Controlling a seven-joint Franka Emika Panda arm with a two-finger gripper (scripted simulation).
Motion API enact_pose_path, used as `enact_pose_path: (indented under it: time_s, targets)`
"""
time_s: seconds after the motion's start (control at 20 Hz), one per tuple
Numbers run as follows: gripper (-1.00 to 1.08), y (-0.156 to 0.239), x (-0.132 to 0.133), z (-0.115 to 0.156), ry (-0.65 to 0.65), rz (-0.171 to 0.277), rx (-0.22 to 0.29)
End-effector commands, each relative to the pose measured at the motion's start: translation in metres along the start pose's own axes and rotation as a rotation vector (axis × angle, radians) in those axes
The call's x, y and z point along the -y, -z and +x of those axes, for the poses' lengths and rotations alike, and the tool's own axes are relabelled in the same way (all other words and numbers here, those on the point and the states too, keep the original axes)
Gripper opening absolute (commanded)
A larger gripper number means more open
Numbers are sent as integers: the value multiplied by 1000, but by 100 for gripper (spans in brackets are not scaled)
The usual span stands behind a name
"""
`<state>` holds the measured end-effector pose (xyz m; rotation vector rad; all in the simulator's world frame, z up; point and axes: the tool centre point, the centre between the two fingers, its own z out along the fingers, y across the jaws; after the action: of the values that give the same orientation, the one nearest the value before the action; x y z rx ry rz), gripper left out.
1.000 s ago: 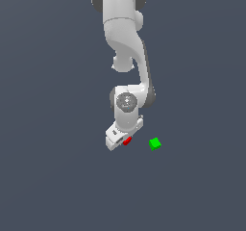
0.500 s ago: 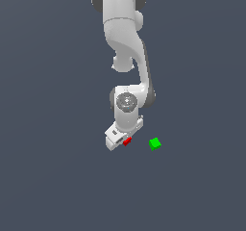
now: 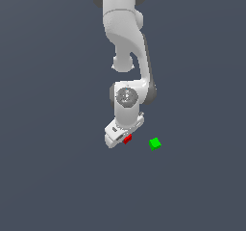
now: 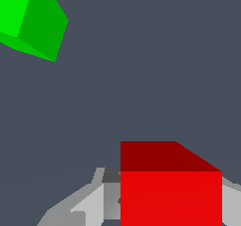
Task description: Stack the red cube on top of the green cube.
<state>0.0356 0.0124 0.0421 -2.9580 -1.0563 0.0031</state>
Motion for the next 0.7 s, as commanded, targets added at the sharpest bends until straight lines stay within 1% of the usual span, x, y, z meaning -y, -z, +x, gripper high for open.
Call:
enact_pose_path:
  time_s: [0.0,0.35,0.65]
  targets:
    - [-100,16,0,0,0,-1,-2]
    - [-100,62,0,0,0,-2,-1]
    - [-100,78,-1,1,0,-1,-2]
